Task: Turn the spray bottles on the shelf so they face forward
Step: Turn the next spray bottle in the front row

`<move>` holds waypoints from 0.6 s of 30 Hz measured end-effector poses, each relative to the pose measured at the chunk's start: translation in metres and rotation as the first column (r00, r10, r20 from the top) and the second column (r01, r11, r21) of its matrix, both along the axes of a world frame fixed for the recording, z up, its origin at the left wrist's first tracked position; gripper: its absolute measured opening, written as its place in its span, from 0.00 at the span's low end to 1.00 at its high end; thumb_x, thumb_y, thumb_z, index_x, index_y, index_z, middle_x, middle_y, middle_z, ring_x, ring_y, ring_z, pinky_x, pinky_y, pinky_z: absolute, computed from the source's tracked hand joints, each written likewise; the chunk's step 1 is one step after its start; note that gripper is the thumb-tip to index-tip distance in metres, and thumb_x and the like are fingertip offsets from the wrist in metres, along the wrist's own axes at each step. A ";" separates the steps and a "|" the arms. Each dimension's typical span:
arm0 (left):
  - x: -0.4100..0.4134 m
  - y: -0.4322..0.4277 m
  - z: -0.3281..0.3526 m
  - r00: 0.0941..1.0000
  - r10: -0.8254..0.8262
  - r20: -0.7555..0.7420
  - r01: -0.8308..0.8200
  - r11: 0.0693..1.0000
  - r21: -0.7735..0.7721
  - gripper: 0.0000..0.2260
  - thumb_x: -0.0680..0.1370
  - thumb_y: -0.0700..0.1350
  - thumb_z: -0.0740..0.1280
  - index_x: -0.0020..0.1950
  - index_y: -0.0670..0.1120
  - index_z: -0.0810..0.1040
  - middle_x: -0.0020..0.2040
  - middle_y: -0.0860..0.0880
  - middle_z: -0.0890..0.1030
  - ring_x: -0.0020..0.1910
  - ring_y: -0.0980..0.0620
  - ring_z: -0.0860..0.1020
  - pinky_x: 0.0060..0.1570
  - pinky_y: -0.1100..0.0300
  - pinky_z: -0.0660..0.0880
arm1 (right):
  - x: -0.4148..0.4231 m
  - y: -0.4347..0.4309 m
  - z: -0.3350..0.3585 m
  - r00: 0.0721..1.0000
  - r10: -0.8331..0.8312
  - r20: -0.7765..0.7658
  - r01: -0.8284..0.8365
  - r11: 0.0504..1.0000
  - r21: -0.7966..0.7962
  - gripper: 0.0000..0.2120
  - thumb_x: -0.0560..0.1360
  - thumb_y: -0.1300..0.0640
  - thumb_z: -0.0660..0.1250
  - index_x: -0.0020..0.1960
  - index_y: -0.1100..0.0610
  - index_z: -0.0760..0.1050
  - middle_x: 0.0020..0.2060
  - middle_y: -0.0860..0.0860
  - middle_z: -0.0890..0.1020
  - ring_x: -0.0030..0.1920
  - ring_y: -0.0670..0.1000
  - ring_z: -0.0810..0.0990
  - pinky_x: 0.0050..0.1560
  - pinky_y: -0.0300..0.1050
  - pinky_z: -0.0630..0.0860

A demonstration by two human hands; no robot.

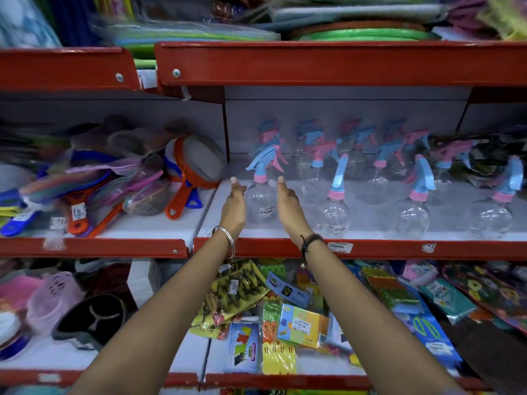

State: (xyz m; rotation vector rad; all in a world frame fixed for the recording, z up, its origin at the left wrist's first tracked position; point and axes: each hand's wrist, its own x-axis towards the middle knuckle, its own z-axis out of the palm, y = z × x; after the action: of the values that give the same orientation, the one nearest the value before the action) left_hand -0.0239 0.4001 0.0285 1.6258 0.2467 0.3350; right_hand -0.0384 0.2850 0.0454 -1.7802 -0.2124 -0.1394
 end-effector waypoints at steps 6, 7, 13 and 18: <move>-0.007 -0.002 0.002 1.000 0.029 0.013 -0.029 0.999 0.023 0.41 0.69 0.73 0.41 0.62 0.48 0.76 0.61 0.40 0.78 0.59 0.41 0.75 0.63 0.43 0.70 | 0.008 0.006 -0.004 0.991 0.059 -0.123 -0.067 0.996 -0.059 0.35 0.76 0.32 0.41 0.73 0.51 0.60 0.71 0.56 0.69 0.69 0.56 0.68 0.62 0.48 0.63; -0.012 -0.002 0.003 1.000 0.027 0.013 -0.027 0.999 0.023 0.42 0.68 0.73 0.41 0.62 0.47 0.76 0.60 0.40 0.78 0.57 0.41 0.76 0.62 0.43 0.71 | 0.007 0.005 -0.006 0.991 0.057 -0.119 -0.063 0.997 -0.051 0.35 0.75 0.31 0.41 0.73 0.51 0.61 0.70 0.55 0.70 0.67 0.55 0.70 0.61 0.47 0.63; -0.046 -0.009 0.007 0.998 -0.018 0.056 0.011 0.992 0.126 0.26 0.74 0.68 0.42 0.42 0.54 0.73 0.49 0.43 0.78 0.51 0.39 0.77 0.59 0.43 0.73 | -0.005 -0.006 -0.011 0.995 0.055 -0.088 -0.059 0.997 -0.046 0.40 0.72 0.28 0.41 0.71 0.54 0.65 0.63 0.53 0.74 0.62 0.53 0.72 0.68 0.55 0.66; -0.065 -0.013 0.010 0.998 0.009 0.061 -0.023 0.975 0.223 0.22 0.77 0.63 0.42 0.32 0.55 0.65 0.36 0.48 0.75 0.47 0.39 0.78 0.53 0.47 0.74 | -0.018 -0.013 -0.013 0.996 0.069 -0.063 -0.072 0.996 -0.051 0.37 0.72 0.28 0.41 0.65 0.52 0.68 0.46 0.47 0.75 0.53 0.51 0.75 0.62 0.54 0.71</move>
State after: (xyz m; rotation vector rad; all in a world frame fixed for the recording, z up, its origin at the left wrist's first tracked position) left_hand -0.0888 0.3873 0.0385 1.8332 0.1816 0.4355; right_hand -0.0569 0.2722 0.0323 -1.8245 -0.2363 -0.0287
